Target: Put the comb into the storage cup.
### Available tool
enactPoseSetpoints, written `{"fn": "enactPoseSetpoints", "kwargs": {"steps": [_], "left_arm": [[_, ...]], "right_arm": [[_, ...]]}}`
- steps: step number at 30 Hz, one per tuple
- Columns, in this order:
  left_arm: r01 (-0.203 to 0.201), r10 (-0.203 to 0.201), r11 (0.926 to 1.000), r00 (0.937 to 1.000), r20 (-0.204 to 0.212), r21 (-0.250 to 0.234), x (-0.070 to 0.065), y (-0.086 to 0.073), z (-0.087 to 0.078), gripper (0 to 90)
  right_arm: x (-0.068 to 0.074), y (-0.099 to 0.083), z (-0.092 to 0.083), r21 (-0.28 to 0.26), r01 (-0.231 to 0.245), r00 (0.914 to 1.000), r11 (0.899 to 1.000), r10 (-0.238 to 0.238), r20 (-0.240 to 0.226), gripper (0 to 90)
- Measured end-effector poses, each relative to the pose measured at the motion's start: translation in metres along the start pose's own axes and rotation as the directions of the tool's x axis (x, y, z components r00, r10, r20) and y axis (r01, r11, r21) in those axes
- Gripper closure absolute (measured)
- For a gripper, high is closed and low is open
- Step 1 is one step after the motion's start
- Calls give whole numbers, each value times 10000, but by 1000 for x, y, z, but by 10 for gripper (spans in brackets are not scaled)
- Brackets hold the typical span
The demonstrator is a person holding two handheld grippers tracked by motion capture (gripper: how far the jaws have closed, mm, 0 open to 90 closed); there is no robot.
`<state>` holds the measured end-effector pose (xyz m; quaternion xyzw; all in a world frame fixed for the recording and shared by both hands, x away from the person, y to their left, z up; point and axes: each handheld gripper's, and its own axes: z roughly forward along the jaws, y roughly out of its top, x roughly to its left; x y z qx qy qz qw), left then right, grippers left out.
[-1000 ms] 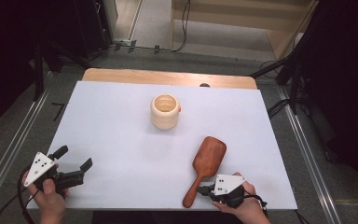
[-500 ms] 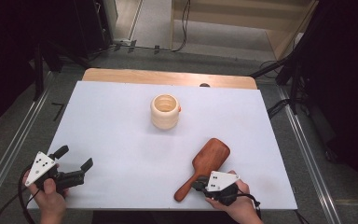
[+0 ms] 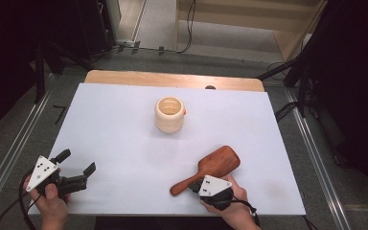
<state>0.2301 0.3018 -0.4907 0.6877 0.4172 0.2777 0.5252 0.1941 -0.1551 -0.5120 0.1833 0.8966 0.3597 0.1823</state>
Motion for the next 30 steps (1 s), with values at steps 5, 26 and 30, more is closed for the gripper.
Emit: {"fn": "enactPoseSetpoints", "kwargs": {"steps": [5,26,30], "left_arm": [[38,-37,9999,10000,56,-114,0,1,-1,0],[-388,392,9992,9975,584,-73,-17,11,-1,0],[-602,604,9982,9932,993,-55,-31,15,4,0]], "right_arm": [[0,5,7,16,-60,9995,10000,59,302,883],[-4,12,5,-594,-938,9955,9938,927,-200,652],[-4,9,-10,-1238,-989,9944,9874,935,-487,490]]}}
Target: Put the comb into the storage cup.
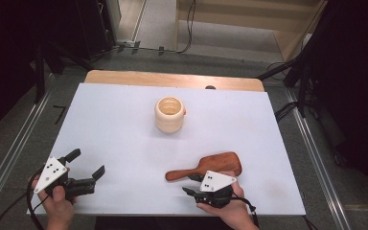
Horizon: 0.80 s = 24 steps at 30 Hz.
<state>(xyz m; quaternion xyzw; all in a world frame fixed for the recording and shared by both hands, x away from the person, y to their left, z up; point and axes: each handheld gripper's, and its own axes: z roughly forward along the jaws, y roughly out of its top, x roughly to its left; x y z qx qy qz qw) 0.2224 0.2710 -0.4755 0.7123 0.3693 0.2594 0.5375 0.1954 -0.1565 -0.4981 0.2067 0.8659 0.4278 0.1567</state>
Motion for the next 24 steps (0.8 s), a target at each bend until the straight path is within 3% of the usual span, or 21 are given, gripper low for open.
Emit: {"fn": "enactPoseSetpoints", "kwargs": {"steps": [4,7,8,11,14,15,20,24], "left_arm": [[-202,199,9997,9995,263,123,-9,3,5,0],[-249,243,9996,9986,465,131,-14,5,9,0],[-249,243,9996,9986,465,131,-14,5,9,0],[-270,265,9996,9974,668,59,-18,8,11,0],[-272,267,9996,9967,764,53,-21,9,12,0],[-324,318,9995,9958,858,55,-23,10,13,0],[-479,467,9988,9936,1025,92,-31,15,17,0],[-621,590,9978,9914,1167,234,-38,17,23,0]], "right_arm": [[-9,-4,-15,-914,-529,9986,9944,521,-106,336],[-16,-7,-23,-1230,-908,9959,9882,904,-91,169],[-16,-7,-23,-1230,-908,9959,9882,904,-91,169],[-26,-12,-37,-1749,-1319,9911,9757,1329,-60,8],[-30,-15,-43,-1937,-1461,9887,9701,1496,37,0],[-34,-17,-50,-2088,-1518,9863,9661,1618,318,0],[-43,-25,-63,-2315,-1767,9772,9566,1986,746,0],[-50,-33,-72,-2372,-1771,9726,9552,2068,1064,0]]}}
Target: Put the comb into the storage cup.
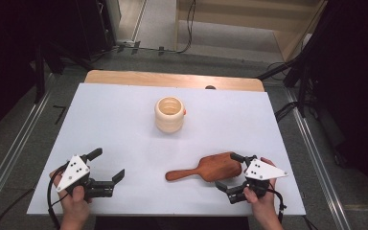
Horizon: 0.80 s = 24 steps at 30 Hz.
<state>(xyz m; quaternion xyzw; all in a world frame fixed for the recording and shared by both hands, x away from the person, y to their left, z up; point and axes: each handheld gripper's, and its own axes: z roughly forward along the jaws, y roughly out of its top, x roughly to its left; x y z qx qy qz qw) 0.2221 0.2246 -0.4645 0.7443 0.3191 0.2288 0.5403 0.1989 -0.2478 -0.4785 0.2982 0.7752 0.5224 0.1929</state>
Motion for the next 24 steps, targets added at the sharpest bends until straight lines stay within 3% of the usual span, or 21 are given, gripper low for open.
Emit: {"fn": "enactPoseSetpoints", "kwargs": {"steps": [6,15,24], "left_arm": [[-106,106,9999,9999,-137,22,-7,7,5,0],[-360,358,9993,9992,180,137,-13,18,12,0],[-782,747,9957,9948,688,504,-22,26,31,0]], "right_arm": [[-14,-7,-10,-50,-235,9992,9997,236,336,0],[-31,-15,-24,-49,-629,9931,9980,631,984,0],[-49,-26,-36,-193,-877,9866,9960,895,1367,0]]}}
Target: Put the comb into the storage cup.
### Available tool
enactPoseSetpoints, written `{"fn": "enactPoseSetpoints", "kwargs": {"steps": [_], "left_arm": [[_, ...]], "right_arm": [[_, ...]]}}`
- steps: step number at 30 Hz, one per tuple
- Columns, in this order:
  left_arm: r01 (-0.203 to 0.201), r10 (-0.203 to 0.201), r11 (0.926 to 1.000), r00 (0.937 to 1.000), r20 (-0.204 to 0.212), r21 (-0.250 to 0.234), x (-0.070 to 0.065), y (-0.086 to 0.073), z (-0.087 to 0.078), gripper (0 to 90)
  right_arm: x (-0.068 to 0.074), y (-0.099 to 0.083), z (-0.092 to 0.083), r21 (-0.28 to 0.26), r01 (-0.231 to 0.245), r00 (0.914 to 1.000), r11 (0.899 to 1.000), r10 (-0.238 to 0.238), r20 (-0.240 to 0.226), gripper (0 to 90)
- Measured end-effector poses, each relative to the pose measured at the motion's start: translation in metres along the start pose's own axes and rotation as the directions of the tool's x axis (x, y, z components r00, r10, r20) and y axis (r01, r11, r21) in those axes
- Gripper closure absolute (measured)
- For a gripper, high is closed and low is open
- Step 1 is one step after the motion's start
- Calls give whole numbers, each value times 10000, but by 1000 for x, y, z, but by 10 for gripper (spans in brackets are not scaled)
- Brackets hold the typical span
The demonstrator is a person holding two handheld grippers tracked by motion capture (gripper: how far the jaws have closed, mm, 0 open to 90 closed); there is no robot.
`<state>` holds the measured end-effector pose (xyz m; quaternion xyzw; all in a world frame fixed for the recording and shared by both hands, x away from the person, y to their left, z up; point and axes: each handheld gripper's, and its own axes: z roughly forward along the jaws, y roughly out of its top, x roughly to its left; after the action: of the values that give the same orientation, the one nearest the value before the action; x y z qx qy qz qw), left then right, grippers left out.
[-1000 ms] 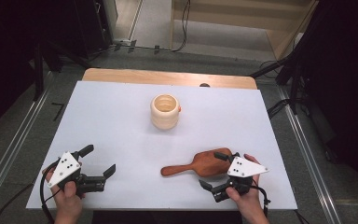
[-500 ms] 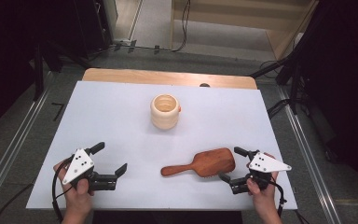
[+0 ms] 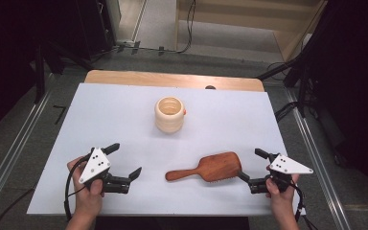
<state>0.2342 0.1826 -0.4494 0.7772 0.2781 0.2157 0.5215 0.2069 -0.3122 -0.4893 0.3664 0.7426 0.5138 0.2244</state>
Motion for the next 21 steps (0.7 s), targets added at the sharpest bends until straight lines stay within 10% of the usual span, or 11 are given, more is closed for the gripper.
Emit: {"fn": "enactPoseSetpoints", "kwargs": {"steps": [21], "left_arm": [[-366,214,9924,9916,1277,1177,-18,22,50,0]], "right_arm": [[-26,-15,-21,-652,-347,9965,9973,395,740,0]]}}
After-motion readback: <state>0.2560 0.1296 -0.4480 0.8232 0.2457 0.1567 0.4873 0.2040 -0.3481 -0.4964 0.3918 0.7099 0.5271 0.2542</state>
